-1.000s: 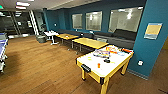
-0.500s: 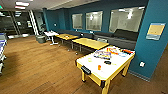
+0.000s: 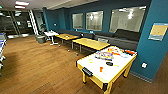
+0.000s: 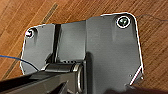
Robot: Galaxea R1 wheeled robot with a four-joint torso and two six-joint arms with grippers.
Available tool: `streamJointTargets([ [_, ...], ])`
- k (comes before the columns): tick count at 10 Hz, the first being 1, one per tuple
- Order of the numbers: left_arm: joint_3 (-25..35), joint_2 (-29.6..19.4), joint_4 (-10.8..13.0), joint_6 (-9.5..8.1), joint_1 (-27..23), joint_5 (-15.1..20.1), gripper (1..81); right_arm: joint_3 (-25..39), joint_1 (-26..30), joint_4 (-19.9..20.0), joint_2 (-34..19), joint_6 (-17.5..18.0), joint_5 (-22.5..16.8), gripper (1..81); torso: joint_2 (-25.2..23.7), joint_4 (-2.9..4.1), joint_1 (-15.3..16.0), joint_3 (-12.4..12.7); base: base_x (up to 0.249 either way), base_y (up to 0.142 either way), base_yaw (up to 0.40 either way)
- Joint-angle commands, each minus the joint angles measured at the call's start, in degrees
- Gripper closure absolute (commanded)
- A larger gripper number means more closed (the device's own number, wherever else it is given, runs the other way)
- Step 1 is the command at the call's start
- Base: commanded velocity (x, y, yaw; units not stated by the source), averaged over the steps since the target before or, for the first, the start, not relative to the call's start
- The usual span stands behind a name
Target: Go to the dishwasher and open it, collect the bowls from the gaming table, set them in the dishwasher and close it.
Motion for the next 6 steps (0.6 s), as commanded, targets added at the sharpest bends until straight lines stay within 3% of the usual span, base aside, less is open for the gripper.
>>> streamJointTargets([
  [1,0.65,-0.37,0.58,0.53,-2.96,2.94,1.0,0.28,2.46,-0.47,-0.03,-0.19,-2.87,1.0,0.0,0.0,0.0,0.0,0.083,0.06,0.0],
  [6,0.65,-0.54,0.58,0.53,-3.05,2.86,1.0,0.37,2.37,-0.38,0.06,-0.19,-2.87,1.0,-0.02,0.0,-0.07,0.0,0.107,0.0,0.0],
])
